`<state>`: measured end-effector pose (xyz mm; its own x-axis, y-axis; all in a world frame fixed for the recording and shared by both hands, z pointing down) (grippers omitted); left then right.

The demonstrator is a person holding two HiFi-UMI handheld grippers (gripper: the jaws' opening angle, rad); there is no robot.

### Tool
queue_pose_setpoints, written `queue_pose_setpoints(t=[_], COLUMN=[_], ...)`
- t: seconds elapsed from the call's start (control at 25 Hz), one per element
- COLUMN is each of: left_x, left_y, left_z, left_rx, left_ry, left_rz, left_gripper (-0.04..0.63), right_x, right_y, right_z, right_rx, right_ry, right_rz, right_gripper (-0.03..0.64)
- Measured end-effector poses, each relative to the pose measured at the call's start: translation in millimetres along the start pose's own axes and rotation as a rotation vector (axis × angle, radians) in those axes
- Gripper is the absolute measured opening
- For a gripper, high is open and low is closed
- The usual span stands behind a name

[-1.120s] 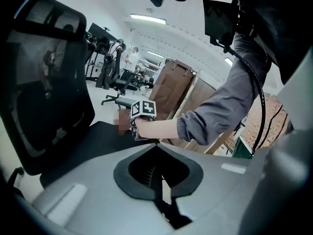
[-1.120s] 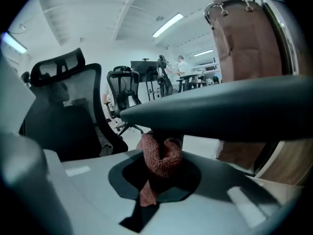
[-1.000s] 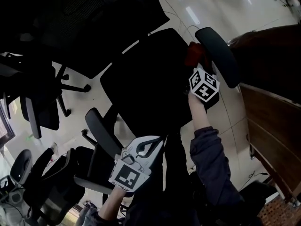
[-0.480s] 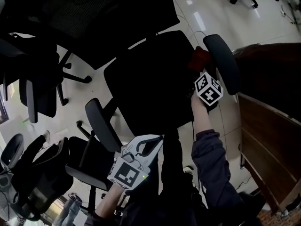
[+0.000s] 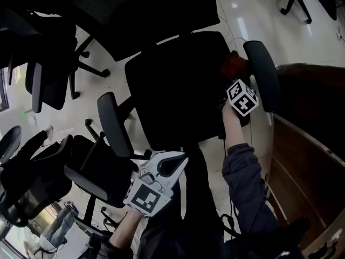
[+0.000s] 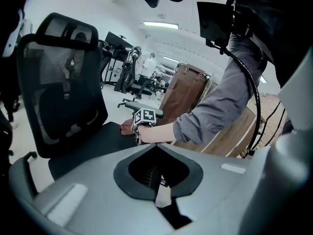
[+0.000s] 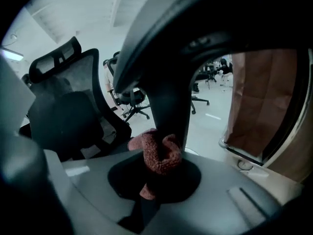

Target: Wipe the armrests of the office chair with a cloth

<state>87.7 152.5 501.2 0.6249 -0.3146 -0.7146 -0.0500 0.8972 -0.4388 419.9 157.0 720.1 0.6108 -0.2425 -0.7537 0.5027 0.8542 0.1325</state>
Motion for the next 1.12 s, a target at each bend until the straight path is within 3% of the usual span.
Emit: queue_pose_setpoints(t=[0.12,0.2,0.44,0.6,0.72,0.88,1.12], left_x=[0.3,5.7,10.7,5.1,-7.1,-24.5,-65.1], left_y=[5.8,8.1,9.4,7.2,0.5,-11.9,-22.1], left_z=[-5.6,-13.2,-60.5,-108.8,-139.3,-178.9,-215.7], left_rx=[0.038,0.073,0.196,0.299,0.38,0.459,0.515], left_ry=[0.028,0.056,0.146,0.224,0.279,0.348,0.366], left_rz=[-0.021,-0.034,-0.077,-0.122,-0.174,-0.221,-0.282], left_gripper=[0.014,0.014,0.014,0.014,0.014,0.014,0.014], right_x=[-6.4,5.8,48.6,42.5,24.4,-16.0,-80.8], right_y=[-4.3,-24.4,-151.3,-258.3,-330.0,-409.1,-476.0], right_z=[-2.1,-18.1,-129.0,-210.5,-248.8,-270.7,-254.1], right_rx=[0.083,0.204,0.731,1.107,1.314,1.432,1.363], right_ry=[-0.063,-0.067,-0.009,-0.009,-0.038,-0.043,-0.07], right_rz=[-0.055,-0.151,-0.509,-0.759,-0.936,-1.164,-1.426], right_gripper=[0.018,0.018,0.018,0.018,0.018,0.018,0.018])
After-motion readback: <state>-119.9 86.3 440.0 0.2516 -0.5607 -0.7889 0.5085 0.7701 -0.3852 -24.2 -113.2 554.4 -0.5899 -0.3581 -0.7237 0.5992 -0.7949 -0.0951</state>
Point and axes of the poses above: the fingertips, and each gripper's own axes: z forward along the fingers, y to its right, x out of its top, the point moved 4 cm from there along -z, backward along the fingers, and after that the axes turned 6 degrees about -z, right-handed, at the moved point
